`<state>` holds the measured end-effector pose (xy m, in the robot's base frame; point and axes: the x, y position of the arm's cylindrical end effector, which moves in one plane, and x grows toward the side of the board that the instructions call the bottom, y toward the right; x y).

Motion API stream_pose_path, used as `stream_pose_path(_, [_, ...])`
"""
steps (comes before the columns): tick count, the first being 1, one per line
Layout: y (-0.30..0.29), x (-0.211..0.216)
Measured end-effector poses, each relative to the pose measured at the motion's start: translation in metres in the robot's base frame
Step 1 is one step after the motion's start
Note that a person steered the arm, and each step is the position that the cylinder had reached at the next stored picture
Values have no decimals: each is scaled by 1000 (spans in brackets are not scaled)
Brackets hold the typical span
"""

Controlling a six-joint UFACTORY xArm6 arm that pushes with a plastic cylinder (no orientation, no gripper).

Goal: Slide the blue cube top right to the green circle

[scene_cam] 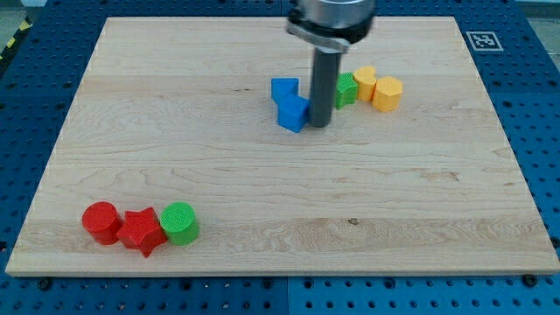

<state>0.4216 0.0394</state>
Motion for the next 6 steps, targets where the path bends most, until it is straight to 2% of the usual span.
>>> stream_pose_path(1, [40,-9])
stream_pose_path(2, [50,-39])
stream_pose_path(3, [-2,-41])
stream_pose_path(4, [-46,-2])
stream_pose_path(5, [-64,24])
stream_pose_path(6, [-51,11])
